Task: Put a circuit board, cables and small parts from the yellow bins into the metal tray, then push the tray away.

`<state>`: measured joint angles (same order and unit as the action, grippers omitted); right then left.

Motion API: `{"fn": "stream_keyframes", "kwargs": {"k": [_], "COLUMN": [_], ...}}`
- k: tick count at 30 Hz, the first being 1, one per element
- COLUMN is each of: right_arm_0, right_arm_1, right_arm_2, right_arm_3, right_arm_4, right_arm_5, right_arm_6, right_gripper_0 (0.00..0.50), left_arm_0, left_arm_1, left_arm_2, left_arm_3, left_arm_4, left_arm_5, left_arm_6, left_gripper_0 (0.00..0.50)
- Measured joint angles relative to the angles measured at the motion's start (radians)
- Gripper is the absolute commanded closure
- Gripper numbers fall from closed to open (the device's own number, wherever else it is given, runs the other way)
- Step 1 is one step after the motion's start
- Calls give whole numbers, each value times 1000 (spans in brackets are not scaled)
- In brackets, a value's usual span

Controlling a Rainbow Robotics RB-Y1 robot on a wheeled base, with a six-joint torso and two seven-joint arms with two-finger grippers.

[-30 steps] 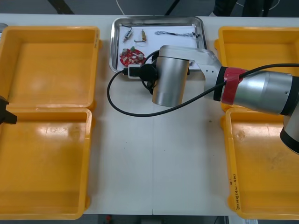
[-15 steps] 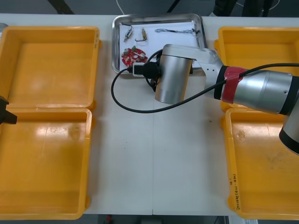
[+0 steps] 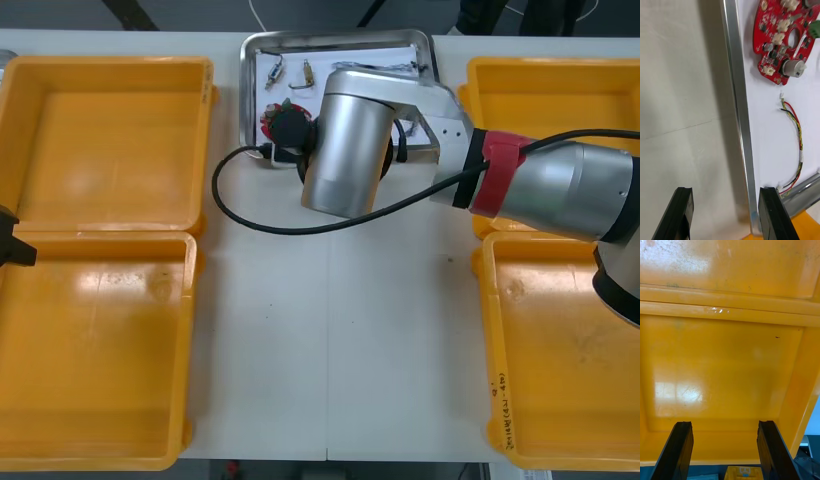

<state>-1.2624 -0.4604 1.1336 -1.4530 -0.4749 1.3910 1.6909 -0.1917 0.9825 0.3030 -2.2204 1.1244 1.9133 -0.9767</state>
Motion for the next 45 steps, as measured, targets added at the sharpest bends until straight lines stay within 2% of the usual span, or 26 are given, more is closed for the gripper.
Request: {"fn": "stream_keyframes", "kwargs": {"k": [10, 18, 23, 28, 35, 39, 45], "right_arm_0": [52, 181, 218, 272, 379, 437, 570], "right_arm_1": [-1, -1, -2, -12, -62, -89, -161], "right_arm_2": [-164, -399, -489, -600, -756, -865, -1067], "right_arm_3": [-236, -382, -454, -529, -599, -620, -685], "right_arm_4": [-12, -66, -84, -139, -197, -271, -381], "right_arm_5": [304, 522, 525, 525, 525, 526, 526], "right_arm_6": [0, -15, -52, -215, -346, -451, -470], "right_gripper_0": [0, 0, 0, 0, 0, 0, 0], "left_arm_0": [0, 0, 0, 0, 1, 1, 2], "left_arm_1": [0, 0, 0, 0, 0, 0, 0], "left_arm_2": [0, 0, 0, 0, 0, 0, 0], "left_arm_3": [0, 0, 0, 0, 0, 0, -1], "left_arm_4": [0, 0, 0, 0, 0, 0, 0], "left_arm_5": [0, 0, 0, 0, 0, 0, 0], "left_arm_6": [0, 0, 0, 0, 0, 0, 0], "left_gripper_0": [0, 0, 0, 0, 0, 0, 0]}}
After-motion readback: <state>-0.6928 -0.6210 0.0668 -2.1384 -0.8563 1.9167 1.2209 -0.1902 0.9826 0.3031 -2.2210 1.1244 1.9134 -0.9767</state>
